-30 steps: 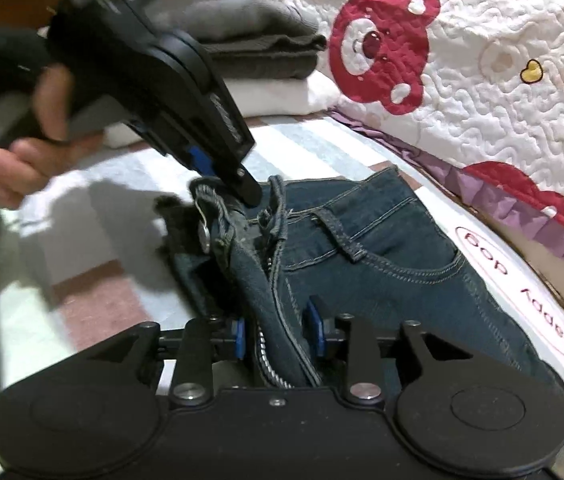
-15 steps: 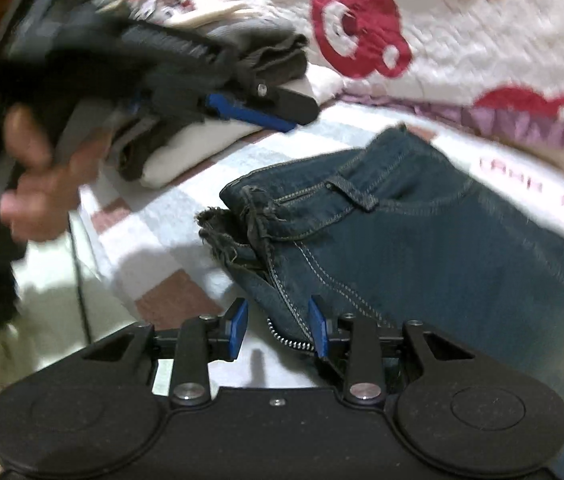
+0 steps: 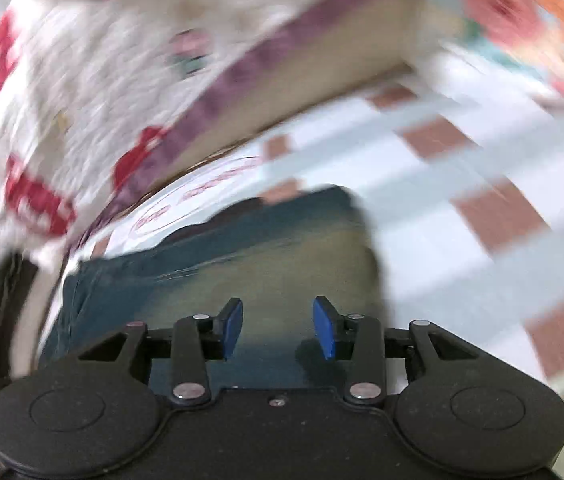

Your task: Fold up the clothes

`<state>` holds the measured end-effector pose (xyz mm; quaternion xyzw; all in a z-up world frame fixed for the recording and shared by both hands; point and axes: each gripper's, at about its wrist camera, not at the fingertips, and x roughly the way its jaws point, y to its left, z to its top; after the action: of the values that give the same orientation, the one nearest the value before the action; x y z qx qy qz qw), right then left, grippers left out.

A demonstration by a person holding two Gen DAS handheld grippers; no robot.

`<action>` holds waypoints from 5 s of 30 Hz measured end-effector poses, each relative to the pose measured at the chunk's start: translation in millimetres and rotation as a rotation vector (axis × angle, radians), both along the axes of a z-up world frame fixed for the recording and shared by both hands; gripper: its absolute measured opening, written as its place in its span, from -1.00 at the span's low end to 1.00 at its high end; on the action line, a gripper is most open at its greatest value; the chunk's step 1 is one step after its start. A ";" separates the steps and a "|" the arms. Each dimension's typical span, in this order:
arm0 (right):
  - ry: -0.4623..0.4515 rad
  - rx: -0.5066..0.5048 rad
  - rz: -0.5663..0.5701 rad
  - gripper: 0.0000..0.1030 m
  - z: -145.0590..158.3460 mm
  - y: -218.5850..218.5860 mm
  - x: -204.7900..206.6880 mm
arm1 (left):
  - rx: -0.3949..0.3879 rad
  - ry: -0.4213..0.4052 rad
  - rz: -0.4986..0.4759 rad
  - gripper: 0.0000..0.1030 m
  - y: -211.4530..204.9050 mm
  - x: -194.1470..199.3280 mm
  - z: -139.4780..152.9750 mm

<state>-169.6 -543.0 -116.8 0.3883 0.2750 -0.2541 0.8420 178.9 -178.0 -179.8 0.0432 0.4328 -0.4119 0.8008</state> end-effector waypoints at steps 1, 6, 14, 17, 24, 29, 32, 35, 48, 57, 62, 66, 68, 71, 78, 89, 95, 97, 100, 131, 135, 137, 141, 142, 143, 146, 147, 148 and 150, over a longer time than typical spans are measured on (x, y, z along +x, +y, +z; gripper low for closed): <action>-0.014 0.039 -0.032 -0.11 -6.7 -3.6 -11.8 | 0.007 -0.011 -0.003 -0.86 0.3 -2.8 0.2; -0.055 0.147 -0.061 -0.08 -29.1 -8.3 -29.2 | 0.039 -0.037 -0.007 -0.86 -6.1 -5.6 3.0; -0.106 0.252 -0.043 0.07 -56.4 -12.3 -35.5 | -0.007 -0.046 0.021 -0.79 -5.7 -6.7 10.0; -0.125 0.291 -0.036 0.08 -66.6 -13.8 -37.8 | -0.166 -0.055 0.021 -0.48 -4.1 -15.4 30.0; -0.203 0.387 -0.008 0.12 -79.3 -17.6 -38.7 | -0.240 -0.035 -0.188 -0.37 -67.1 -61.6 36.7; -0.256 0.468 0.014 0.11 -78.0 -18.6 -39.8 | -0.089 -0.020 -0.224 -0.38 -95.5 -80.5 11.1; -0.270 0.457 0.028 0.11 -72.0 -15.8 -35.6 | -0.023 -0.033 -0.227 -0.38 -102.8 -87.7 3.9; -0.276 0.437 0.045 0.11 -65.9 -12.2 -29.9 | -0.006 -0.037 -0.233 -0.38 -106.6 -90.0 -0.5; -0.247 0.115 0.077 -0.68 -18.4 18.4 5.3 | 0.003 -0.064 -0.256 -0.37 -109.0 -91.7 -2.3; -0.325 -0.065 0.368 -0.71 89.2 58.1 102.0 | -0.001 -0.039 -0.237 -0.37 -103.8 -90.9 1.8; -0.308 -0.095 0.515 -0.71 115.4 77.3 160.7 | -0.108 0.140 -0.167 -0.36 -73.3 -73.1 9.1; -0.253 -0.108 0.572 -0.72 115.1 87.2 194.9 | -0.175 0.209 -0.056 -0.12 -34.7 -54.7 22.0; -0.245 -0.093 0.574 -0.72 110.9 89.6 200.8 | -0.113 0.127 0.001 -0.11 -21.9 -45.1 28.6; -0.246 -0.059 0.568 -0.72 107.0 91.5 206.8 | 0.012 0.090 0.088 -0.19 -9.7 -25.0 21.5; -0.233 -0.019 0.583 -0.72 105.6 99.1 232.7 | -0.171 0.196 0.255 -0.09 50.6 19.6 34.2; -0.172 0.010 0.736 -0.72 68.6 153.0 299.7 | -0.335 0.356 0.243 -0.33 74.0 61.8 -5.2; -0.103 -0.010 0.816 -0.72 44.9 186.2 333.0 | -0.359 0.413 0.268 -0.33 79.2 71.1 -22.4; -0.080 -0.030 0.830 -0.72 41.6 191.8 335.8 | -0.388 0.415 0.288 -0.33 85.8 72.4 -21.9; -0.047 -0.060 0.850 -0.72 36.8 200.2 340.1 | -0.426 0.425 0.295 -0.32 93.3 72.3 -20.3; 0.143 -0.856 1.068 -0.39 -10.4 334.2 310.0 | -0.483 0.371 0.305 -0.14 116.5 69.8 1.7; 0.061 -0.745 1.183 -0.15 -4.4 338.3 287.6 | -0.437 0.339 0.335 -0.14 117.7 68.9 4.0; 0.029 -0.684 1.266 -0.29 -3.8 342.4 277.3 | -0.426 0.318 0.331 -0.14 117.2 67.5 7.7; -0.061 -0.459 1.253 -0.31 6.5 318.8 262.1 | -0.447 0.314 0.272 -0.06 111.8 60.0 13.1; -0.096 -0.379 1.200 -0.25 11.6 300.8 257.3 | -0.413 0.299 0.246 -0.05 107.1 56.3 13.7; -0.114 -0.318 1.147 -0.24 12.2 284.6 253.0 | -0.377 0.282 0.222 -0.04 102.4 52.6 14.3; -0.114 -0.193 0.987 -0.17 -0.7 242.2 241.8 | -0.220 0.203 0.249 -0.08 88.5 46.1 11.9; -0.114 -0.152 0.933 -0.14 -5.0 228.1 238.0 | -0.179 0.189 0.259 -0.10 85.1 46.3 9.5; -0.114 -0.112 0.879 -0.10 -9.4 214.0 234.3 | -0.141 0.177 0.269 -0.10 82.0 46.6 6.9; -0.114 -0.031 0.771 -0.08 -18.0 185.8 226.8 | -0.125 0.197 0.274 -0.06 79.0 50.6 -1.4</action>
<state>57.2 -357.3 -134.8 0.2573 0.3496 0.0988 0.8954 229.5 -99.0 -181.2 -0.1067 0.4845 -0.3271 0.8043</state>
